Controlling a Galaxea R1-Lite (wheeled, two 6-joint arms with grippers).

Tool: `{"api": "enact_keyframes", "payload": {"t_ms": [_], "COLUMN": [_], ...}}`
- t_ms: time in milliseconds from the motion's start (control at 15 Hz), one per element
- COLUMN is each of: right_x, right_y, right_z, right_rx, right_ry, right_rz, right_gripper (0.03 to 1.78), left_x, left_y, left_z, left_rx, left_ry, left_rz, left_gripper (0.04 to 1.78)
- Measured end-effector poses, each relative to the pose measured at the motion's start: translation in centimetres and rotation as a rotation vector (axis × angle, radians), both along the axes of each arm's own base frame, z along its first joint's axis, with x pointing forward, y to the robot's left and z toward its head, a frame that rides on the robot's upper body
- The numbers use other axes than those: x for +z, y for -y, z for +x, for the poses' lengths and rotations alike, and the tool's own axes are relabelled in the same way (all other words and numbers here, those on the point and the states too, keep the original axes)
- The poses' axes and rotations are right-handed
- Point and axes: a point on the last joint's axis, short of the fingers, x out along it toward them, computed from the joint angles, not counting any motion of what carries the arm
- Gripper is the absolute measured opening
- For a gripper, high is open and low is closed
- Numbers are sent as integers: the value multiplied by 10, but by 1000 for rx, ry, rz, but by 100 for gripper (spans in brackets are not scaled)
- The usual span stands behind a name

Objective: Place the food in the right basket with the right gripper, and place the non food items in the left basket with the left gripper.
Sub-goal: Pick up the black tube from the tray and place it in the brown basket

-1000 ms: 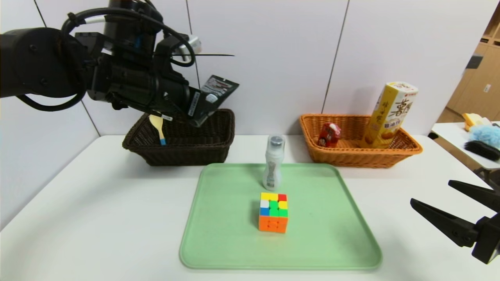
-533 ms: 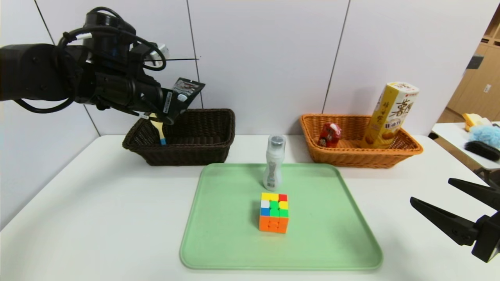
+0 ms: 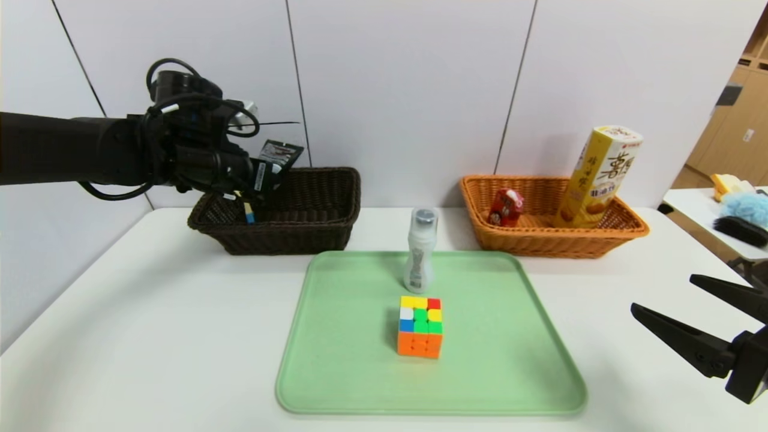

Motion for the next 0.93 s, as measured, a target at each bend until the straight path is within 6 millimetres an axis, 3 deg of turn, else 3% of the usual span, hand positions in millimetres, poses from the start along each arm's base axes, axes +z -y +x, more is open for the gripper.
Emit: {"api": "enact_keyframes", "payload": {"t_ms": [467,933], "right_x": [0,0], "right_y": [0,0], "right_z": [0,0], "right_rx": [-1,-1], "right_ry": [0,1], "right_rz": [0,0], "right_gripper": [170,170], "left_x": [-38,-41], "left_y": [-16,-18], "left_z": [26,30], "left_rx": [54,69], "left_ry": [-63,-21], "left_rz": [4,-20], "left_gripper": [76,131]}}
